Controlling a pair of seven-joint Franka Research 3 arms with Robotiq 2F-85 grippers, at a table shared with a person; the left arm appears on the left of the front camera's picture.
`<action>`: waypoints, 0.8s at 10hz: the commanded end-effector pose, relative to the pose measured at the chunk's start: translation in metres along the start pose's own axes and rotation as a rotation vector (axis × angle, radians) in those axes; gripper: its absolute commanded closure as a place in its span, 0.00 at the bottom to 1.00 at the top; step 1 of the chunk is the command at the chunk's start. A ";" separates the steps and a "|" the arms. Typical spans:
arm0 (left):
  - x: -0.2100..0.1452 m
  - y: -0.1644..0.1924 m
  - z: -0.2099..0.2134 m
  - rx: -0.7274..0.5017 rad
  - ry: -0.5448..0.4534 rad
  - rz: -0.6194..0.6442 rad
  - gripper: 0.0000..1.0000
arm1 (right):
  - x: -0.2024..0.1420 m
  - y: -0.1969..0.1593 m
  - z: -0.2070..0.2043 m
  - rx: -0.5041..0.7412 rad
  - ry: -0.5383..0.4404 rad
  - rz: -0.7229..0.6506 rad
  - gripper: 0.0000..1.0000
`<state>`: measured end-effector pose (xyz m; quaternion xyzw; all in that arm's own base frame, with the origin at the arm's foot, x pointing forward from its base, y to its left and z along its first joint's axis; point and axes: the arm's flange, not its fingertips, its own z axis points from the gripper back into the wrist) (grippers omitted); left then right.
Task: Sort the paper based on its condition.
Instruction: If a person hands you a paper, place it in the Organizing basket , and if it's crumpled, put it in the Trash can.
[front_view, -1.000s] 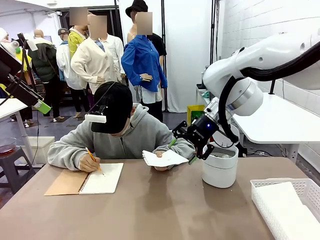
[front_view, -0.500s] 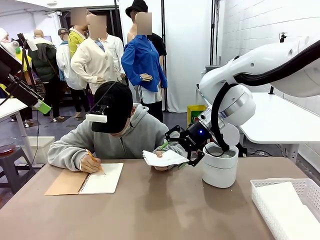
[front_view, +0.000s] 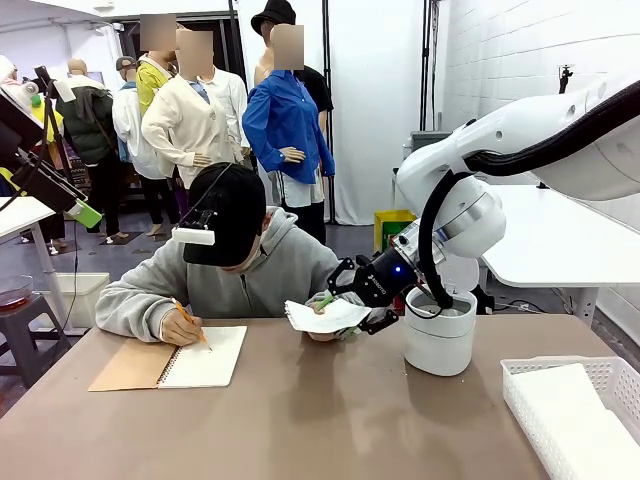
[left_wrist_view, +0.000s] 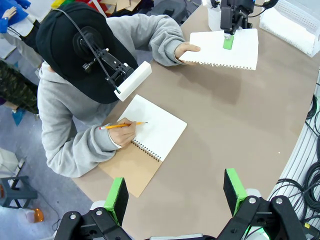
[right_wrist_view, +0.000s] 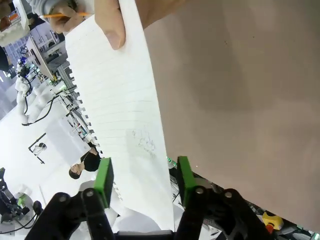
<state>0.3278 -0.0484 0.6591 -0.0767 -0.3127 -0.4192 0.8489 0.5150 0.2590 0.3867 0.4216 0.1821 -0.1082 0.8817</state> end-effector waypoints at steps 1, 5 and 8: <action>0.000 0.000 0.000 0.002 0.001 0.001 0.00 | 0.000 -0.002 -0.003 0.028 0.011 0.007 1.00; 0.000 0.000 0.000 0.002 0.001 0.001 0.00 | -0.001 -0.002 -0.001 0.031 0.019 0.011 1.00; 0.000 0.000 0.000 0.002 0.001 0.001 0.00 | -0.003 -0.002 0.000 0.046 0.036 0.016 1.00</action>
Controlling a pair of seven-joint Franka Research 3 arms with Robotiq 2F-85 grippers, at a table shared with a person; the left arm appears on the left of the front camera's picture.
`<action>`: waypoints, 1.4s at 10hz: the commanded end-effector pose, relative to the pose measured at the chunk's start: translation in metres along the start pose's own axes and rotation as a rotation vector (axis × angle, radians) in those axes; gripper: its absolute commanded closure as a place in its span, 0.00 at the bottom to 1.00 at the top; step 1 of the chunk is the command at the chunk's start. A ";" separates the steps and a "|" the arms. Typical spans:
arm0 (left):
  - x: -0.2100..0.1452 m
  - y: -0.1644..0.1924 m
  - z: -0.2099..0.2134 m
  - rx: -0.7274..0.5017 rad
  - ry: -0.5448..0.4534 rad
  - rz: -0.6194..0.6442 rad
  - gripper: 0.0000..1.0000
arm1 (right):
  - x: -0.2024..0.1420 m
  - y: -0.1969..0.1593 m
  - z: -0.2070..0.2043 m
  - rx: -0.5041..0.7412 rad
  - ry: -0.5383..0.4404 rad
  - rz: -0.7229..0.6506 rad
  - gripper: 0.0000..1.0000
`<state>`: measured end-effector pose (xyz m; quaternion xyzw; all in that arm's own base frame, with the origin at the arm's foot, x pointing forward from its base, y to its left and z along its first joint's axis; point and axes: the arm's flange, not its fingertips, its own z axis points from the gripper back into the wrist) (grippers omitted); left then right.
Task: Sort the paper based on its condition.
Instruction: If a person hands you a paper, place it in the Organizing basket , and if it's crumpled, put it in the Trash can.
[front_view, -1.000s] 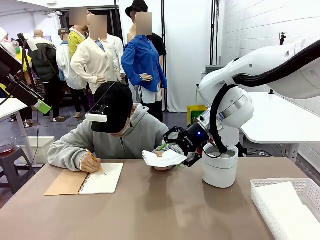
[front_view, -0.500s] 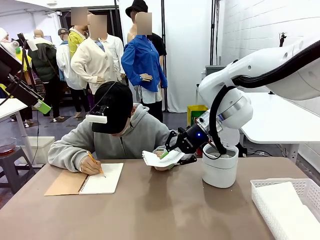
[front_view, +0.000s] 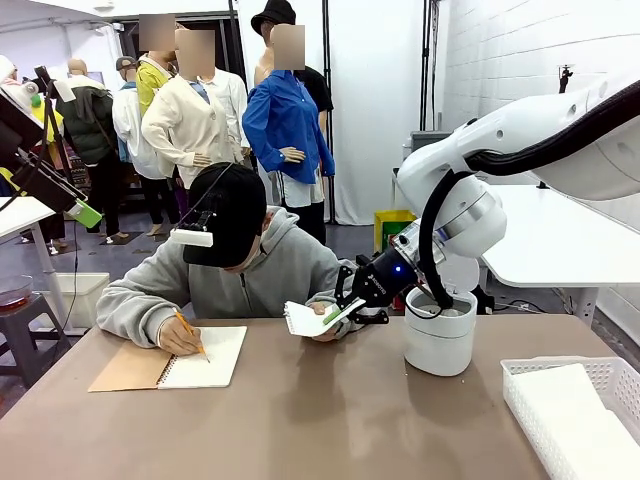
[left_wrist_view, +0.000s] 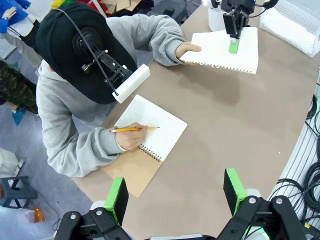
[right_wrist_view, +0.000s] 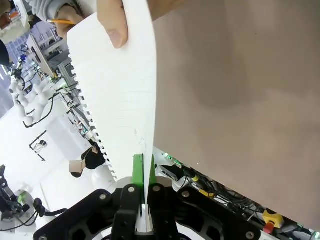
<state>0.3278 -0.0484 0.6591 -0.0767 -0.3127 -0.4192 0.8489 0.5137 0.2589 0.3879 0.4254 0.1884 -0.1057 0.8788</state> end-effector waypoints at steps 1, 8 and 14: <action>0.000 0.000 0.000 0.002 0.001 0.001 0.00 | -0.003 -0.001 0.001 0.048 0.030 0.022 1.00; 0.000 0.000 0.000 0.002 0.001 0.001 0.00 | -0.059 0.076 0.088 -0.016 -0.076 0.315 1.00; 0.000 0.000 0.000 0.002 0.001 0.001 0.00 | -0.177 0.094 0.176 -0.399 -0.480 0.662 1.00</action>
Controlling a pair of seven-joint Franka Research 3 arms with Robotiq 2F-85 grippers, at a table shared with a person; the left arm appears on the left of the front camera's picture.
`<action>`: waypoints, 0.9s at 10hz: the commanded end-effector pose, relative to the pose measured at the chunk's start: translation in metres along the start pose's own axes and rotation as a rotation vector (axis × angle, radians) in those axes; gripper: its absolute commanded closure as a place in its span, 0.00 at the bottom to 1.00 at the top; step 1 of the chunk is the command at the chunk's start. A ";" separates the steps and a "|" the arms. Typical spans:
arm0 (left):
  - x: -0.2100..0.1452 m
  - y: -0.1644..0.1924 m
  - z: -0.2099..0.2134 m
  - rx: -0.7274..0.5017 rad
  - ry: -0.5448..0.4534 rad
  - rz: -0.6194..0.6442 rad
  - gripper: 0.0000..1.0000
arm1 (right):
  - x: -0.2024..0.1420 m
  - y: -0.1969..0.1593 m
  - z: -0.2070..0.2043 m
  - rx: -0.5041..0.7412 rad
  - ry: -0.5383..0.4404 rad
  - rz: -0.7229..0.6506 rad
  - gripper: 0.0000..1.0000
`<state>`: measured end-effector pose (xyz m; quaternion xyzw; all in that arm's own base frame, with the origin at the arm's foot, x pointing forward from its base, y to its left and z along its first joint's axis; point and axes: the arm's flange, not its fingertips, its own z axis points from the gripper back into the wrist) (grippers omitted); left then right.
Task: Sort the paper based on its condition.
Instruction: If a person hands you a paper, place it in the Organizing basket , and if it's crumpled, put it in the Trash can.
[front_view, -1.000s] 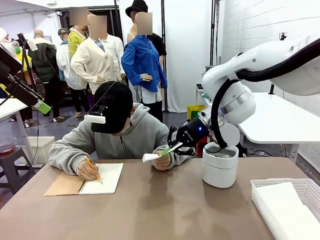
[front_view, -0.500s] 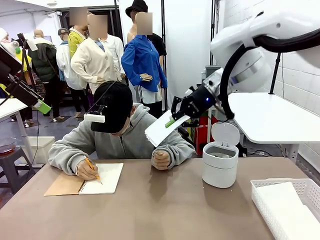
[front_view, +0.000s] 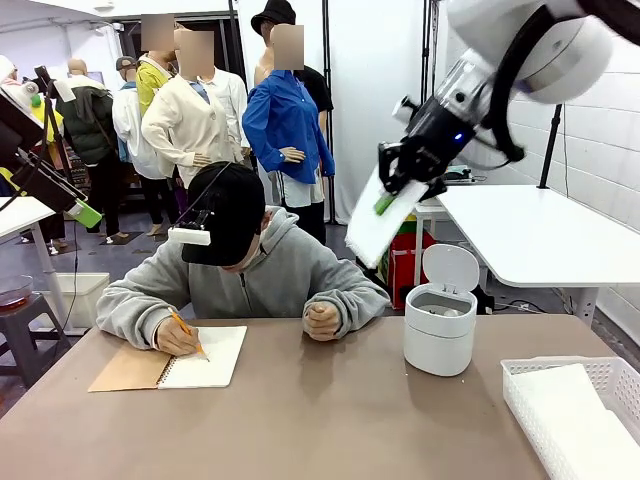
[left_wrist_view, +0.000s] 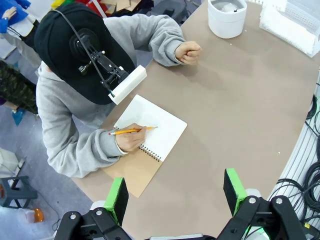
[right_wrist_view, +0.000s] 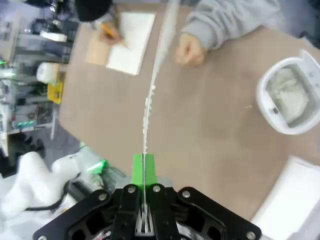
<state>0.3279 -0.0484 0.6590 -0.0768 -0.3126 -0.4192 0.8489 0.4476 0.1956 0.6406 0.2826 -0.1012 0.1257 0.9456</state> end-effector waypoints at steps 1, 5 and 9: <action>0.000 0.000 0.000 0.002 0.001 0.001 0.00 | -0.045 -0.014 0.018 -0.172 -0.037 0.085 1.00; 0.000 0.000 0.000 0.002 0.001 0.001 0.00 | -0.113 -0.035 0.047 -0.386 -0.039 0.102 1.00; 0.000 0.000 0.000 0.002 0.001 0.001 0.00 | -0.147 -0.088 0.037 -0.376 0.077 -0.077 1.00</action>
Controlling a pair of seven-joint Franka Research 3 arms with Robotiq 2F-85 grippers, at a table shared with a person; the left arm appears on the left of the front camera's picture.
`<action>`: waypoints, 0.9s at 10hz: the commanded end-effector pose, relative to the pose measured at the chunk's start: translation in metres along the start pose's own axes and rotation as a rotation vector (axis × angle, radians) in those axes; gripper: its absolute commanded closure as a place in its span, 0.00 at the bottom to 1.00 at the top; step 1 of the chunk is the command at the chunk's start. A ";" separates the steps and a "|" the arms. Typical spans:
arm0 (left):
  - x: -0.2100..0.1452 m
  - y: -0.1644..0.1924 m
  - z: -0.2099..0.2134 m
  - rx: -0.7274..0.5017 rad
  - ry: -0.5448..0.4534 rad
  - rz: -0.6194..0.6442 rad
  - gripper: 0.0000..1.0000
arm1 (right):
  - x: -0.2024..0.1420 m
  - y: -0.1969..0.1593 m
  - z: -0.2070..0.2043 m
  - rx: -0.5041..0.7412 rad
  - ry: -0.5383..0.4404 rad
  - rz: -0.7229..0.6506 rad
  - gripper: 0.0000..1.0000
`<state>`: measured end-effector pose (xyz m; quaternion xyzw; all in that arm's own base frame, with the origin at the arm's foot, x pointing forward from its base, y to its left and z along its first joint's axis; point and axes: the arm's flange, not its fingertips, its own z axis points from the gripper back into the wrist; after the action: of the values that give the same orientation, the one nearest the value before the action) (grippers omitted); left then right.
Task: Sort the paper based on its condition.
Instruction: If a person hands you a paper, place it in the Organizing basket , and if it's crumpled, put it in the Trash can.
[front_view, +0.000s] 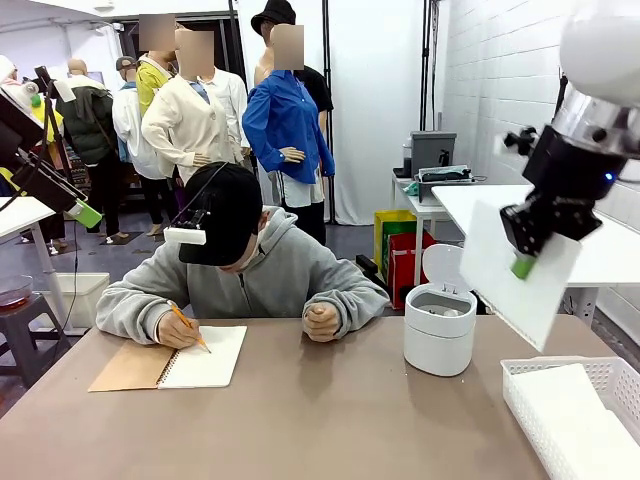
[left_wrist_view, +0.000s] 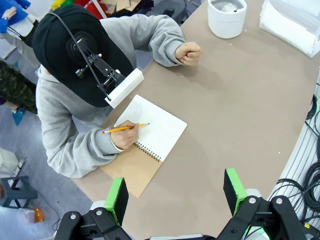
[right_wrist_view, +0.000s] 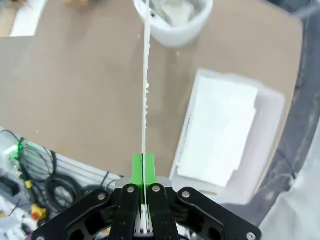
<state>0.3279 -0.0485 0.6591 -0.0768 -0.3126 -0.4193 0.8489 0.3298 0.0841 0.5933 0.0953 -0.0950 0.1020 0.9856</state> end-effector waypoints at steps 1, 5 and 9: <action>-0.001 0.000 0.000 0.002 0.001 0.001 0.00 | -0.007 -0.022 -0.016 0.015 0.064 -0.085 1.00; -0.001 0.000 0.000 0.002 0.001 0.001 0.00 | -0.034 -0.065 -0.049 0.073 0.149 -0.193 1.00; -0.001 0.000 0.000 0.002 0.001 0.001 0.00 | -0.020 -0.054 -0.041 0.042 0.102 -0.137 1.00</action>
<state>0.3279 -0.0484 0.6591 -0.0769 -0.3126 -0.4193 0.8489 0.3278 0.0349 0.5403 0.1158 -0.0312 0.0381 0.9920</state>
